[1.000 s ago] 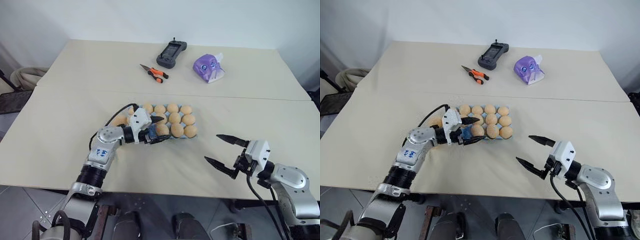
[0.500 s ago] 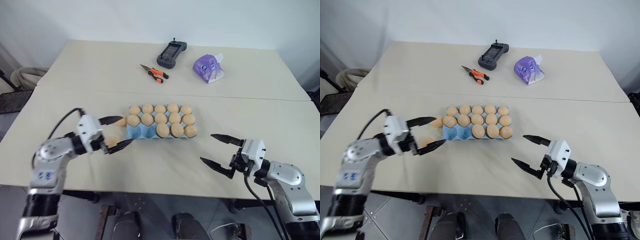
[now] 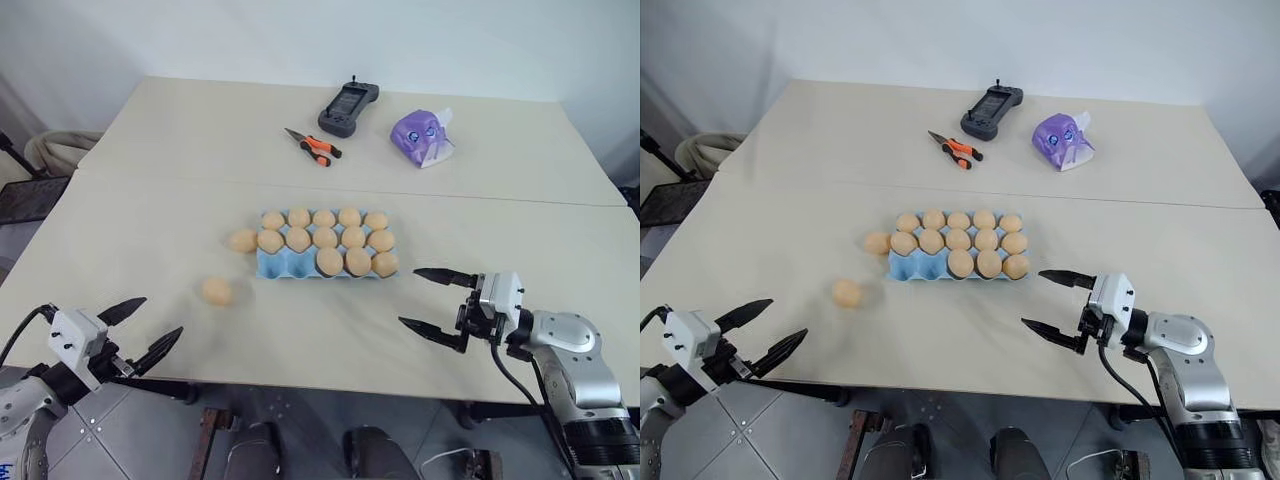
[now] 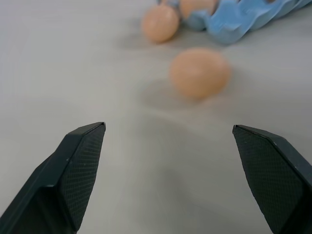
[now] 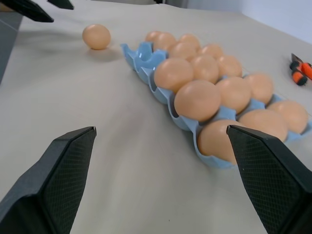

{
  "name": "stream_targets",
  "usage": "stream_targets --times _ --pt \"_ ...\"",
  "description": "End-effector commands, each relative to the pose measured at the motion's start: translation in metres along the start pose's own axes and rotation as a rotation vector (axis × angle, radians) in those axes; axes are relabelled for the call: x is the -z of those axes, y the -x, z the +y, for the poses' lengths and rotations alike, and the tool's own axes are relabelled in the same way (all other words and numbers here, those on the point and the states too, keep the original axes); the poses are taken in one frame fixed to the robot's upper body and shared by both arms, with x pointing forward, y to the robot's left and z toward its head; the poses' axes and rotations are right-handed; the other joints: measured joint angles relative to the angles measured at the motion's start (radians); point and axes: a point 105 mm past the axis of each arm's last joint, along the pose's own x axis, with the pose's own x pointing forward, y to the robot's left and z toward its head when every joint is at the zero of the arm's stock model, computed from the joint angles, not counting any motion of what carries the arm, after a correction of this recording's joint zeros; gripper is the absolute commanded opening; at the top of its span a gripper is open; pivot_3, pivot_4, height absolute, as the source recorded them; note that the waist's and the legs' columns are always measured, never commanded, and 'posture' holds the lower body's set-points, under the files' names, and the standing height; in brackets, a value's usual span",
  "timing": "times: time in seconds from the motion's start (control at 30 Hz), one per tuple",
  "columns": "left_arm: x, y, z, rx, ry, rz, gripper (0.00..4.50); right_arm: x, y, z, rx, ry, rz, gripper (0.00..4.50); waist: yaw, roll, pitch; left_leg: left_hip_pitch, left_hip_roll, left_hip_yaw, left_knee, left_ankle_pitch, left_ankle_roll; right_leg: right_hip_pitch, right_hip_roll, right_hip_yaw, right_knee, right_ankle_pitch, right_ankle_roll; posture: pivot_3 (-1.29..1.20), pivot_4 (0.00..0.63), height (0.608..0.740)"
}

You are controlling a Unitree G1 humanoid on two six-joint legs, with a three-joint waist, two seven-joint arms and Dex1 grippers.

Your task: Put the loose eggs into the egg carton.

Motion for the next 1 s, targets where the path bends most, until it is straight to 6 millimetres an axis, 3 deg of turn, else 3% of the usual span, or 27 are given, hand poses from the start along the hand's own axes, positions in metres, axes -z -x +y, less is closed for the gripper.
stream_targets --times 0.03,0.17,0.37,0.6,0.7,0.87,1.0 --pt "-0.015 -0.008 -0.006 0.015 -0.013 -0.046 4.45 -0.004 0.001 -0.004 0.0 0.029 -0.013 4.5 -0.002 0.0 0.0 0.0 0.0 0.0 0.0 0.0 0.0 0.0 0.0 0.0 0.0 0.0 0.0 0.0 0.15 0.74" --pt "-0.022 -0.025 -0.009 0.048 -0.015 -0.053 4.45 -0.004 0.001 -0.006 -0.003 0.035 -0.016 4.5 -0.002 0.0 0.0 0.0 0.001 0.0 0.0 0.003 0.0 0.0 0.002 0.001 -0.002 0.0 0.0 0.0 0.15 0.74" --pt "-0.01 -0.056 -0.021 0.154 0.044 0.01 4.45 -0.006 -0.002 -0.007 -0.007 0.046 -0.02 4.5 -0.003 0.0 0.0 0.0 0.001 0.001 0.0 0.002 0.0 -0.001 0.004 0.002 -0.002 0.0 0.0 0.0 0.15 0.74" --pt "0.004 -0.084 -0.019 0.142 0.048 0.049 4.45 -0.014 -0.011 -0.001 -0.038 0.062 -0.057 4.5 -0.005 0.0 0.0 0.0 0.002 0.002 0.001 0.003 0.0 -0.001 0.006 0.002 -0.001 0.0 0.0 0.0 0.15 0.74" --pt "0.011 -0.085 -0.015 0.127 0.049 0.076 3.86 -0.019 -0.018 0.01 -0.075 0.061 -0.1 4.5 -0.004 0.0 0.0 0.0 0.002 0.001 0.001 0.003 -0.001 -0.002 0.006 0.002 -0.001 0.0 0.0 0.0 0.15 0.74" --pt "0.009 -0.087 -0.007 0.096 0.045 0.064 2.33 -0.026 -0.025 0.021 -0.107 0.051 -0.155 4.5 -0.003 0.0 0.0 0.0 0.003 0.001 0.002 0.003 -0.001 -0.001 0.006 0.002 0.0 0.0 0.0 0.0 0.15 0.74" --pt "-0.02 -0.093 -0.014 0.181 0.017 -0.043 2.07 -0.029 -0.022 0.02 -0.082 0.036 -0.169 4.5 -0.001 0.0 0.0 0.0 0.002 0.001 0.002 0.003 -0.001 -0.001 0.006 0.002 0.001 0.0 0.0 0.0 0.15 0.74"
